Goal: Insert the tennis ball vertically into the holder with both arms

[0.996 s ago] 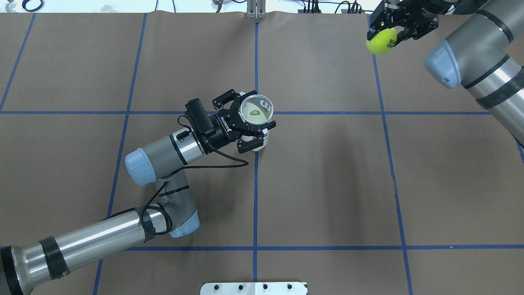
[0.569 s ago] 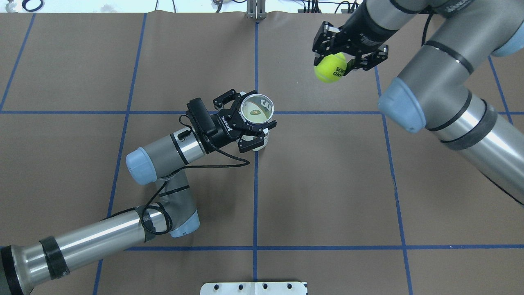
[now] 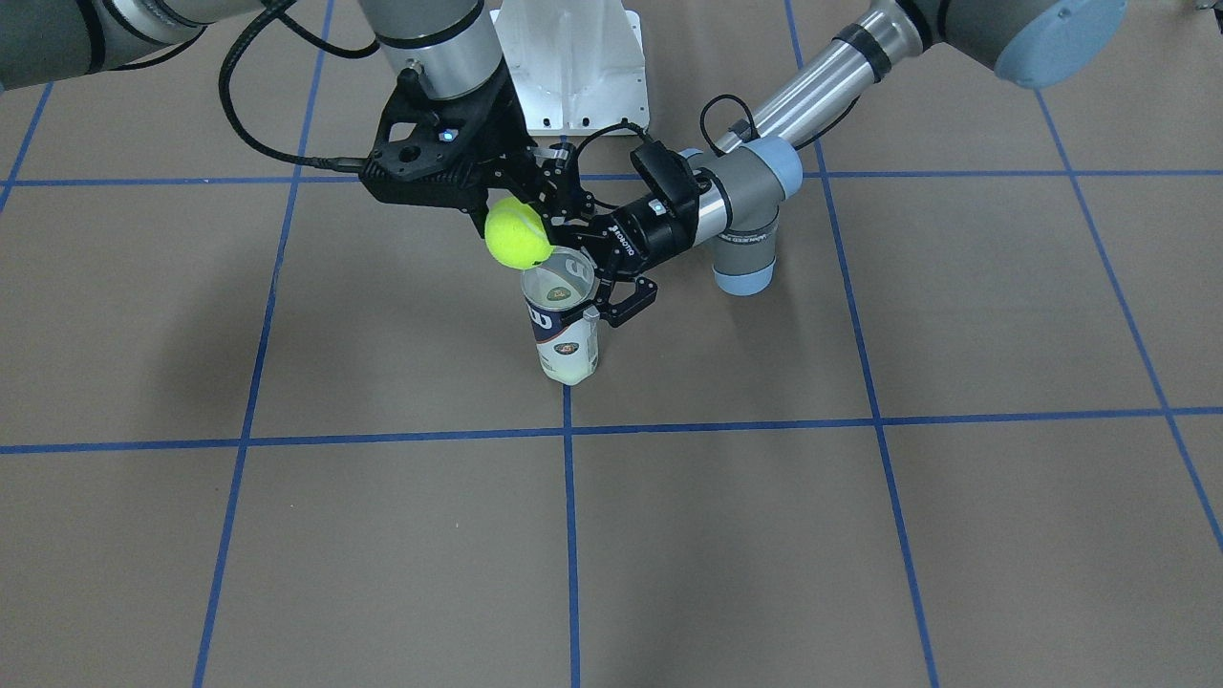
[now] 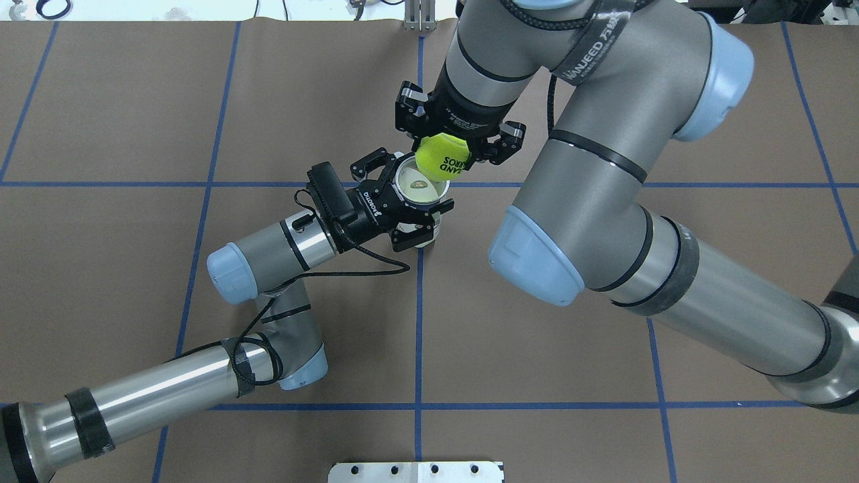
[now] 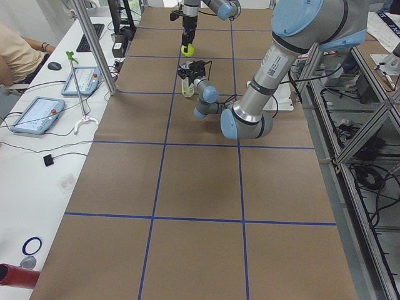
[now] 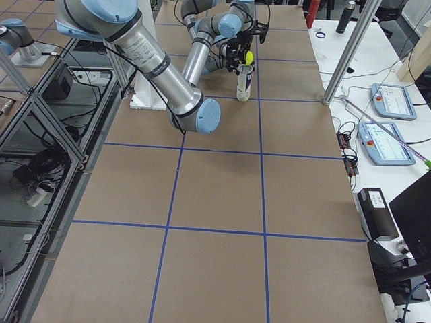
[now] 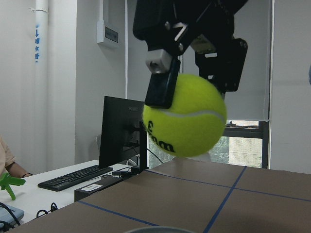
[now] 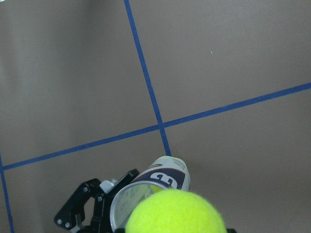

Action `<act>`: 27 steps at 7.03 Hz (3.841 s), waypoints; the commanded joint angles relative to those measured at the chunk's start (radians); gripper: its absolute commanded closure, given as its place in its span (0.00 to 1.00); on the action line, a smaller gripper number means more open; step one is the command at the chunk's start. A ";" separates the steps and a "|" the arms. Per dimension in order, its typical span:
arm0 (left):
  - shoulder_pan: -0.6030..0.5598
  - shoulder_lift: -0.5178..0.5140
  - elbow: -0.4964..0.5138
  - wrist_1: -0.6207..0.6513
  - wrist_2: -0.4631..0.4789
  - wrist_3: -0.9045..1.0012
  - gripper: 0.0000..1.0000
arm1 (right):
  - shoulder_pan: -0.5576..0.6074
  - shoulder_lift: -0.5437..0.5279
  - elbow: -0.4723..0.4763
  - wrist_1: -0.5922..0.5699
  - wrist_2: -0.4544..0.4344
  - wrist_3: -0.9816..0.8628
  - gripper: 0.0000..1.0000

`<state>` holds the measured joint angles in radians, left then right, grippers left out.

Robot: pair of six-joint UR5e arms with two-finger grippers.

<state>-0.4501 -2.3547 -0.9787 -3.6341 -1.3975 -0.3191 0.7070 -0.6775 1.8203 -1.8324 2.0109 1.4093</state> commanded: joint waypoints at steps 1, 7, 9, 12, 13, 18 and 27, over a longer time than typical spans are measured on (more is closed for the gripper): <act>0.001 -0.002 0.000 0.000 0.000 0.000 0.02 | -0.020 0.013 -0.004 -0.008 -0.030 0.003 0.82; 0.001 0.000 0.003 0.000 0.000 0.002 0.02 | -0.014 0.076 -0.093 -0.024 -0.031 -0.090 0.00; -0.001 0.000 0.005 -0.001 0.000 0.002 0.02 | -0.012 0.079 -0.085 -0.031 -0.031 -0.101 0.00; -0.001 0.000 0.005 -0.001 0.000 0.002 0.02 | -0.009 0.078 -0.082 -0.033 -0.031 -0.104 0.00; -0.002 0.000 0.002 -0.003 0.000 0.000 0.02 | 0.006 0.075 -0.082 -0.033 -0.026 -0.131 0.00; -0.073 0.070 -0.141 0.051 -0.008 -0.015 0.02 | 0.263 -0.158 -0.061 -0.022 0.100 -0.621 0.00; -0.511 0.403 -0.373 0.583 -0.444 -0.107 0.01 | 0.802 -0.644 -0.408 0.262 0.258 -1.610 0.00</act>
<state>-0.8584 -1.9875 -1.3296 -3.1826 -1.7096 -0.4313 1.4638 -1.2578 1.4277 -1.5839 2.2696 -0.1677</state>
